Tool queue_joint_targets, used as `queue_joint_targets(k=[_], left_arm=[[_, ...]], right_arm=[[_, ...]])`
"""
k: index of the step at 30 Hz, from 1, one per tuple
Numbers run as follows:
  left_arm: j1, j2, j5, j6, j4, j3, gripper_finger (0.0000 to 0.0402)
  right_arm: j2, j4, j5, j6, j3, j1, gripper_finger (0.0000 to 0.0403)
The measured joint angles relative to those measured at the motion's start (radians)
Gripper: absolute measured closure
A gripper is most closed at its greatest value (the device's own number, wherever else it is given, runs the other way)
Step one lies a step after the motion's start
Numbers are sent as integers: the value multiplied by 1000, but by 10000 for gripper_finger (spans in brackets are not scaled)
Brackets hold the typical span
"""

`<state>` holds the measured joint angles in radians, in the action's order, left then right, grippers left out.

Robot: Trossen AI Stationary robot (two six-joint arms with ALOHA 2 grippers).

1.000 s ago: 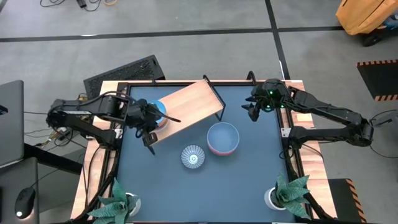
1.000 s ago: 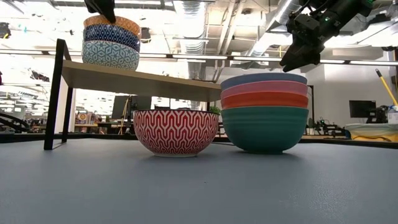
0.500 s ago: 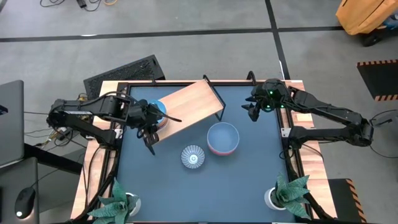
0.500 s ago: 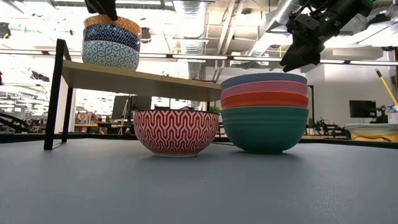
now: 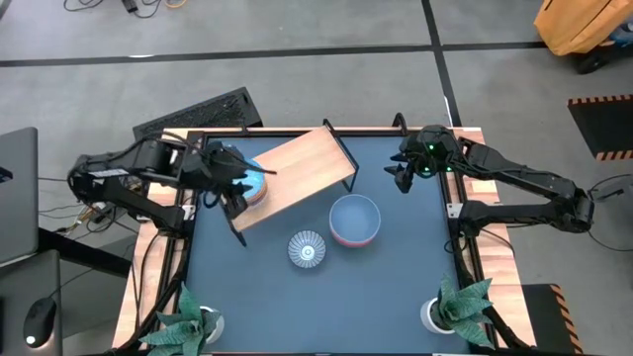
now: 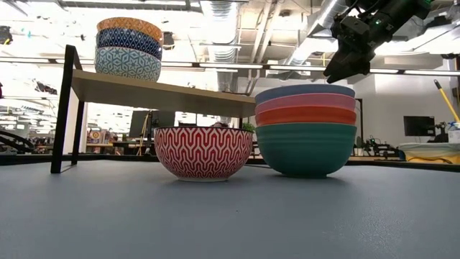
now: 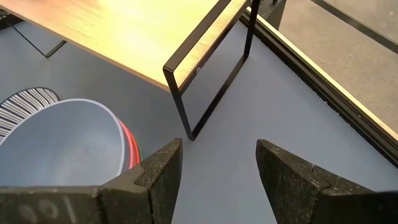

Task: Place and stack bowls onto a shelf
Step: Stack the small dark blue bowl on top of the small blue bowl on the shelf

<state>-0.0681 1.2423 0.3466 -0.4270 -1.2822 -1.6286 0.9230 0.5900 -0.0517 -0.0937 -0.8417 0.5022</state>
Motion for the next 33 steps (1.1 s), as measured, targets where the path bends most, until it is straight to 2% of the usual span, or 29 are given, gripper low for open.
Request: queue_joint_targets(k=[2, 5, 8, 10, 15, 21, 33], left_arm=[[-1, 0, -7, 17, 93, -13, 259], [-25, 22, -71, 94, 246, -13, 259], [-68, 87, -133, 195, 368, -13, 259], [-99, 144, -137, 254, 414, -13, 259], [-145, 289, -134, 314, 407, -13, 259], [-163, 433, -227, 309, 369, -12, 259], [-188, 630, -399, 355, 354, -2, 259]], right_arm=[[0, 0, 0, 0, 0, 0, 173], [0, 0, 0, -1, 0, 0, 173], [0, 0, 0, -2, 0, 0, 173], [0, 0, 0, -2, 0, 0, 173], [0, 1, 0, -3, 0, 0, 173], [0, 3, 0, -3, 0, 0, 173], [0, 11, -3, -3, 0, 0, 173]])
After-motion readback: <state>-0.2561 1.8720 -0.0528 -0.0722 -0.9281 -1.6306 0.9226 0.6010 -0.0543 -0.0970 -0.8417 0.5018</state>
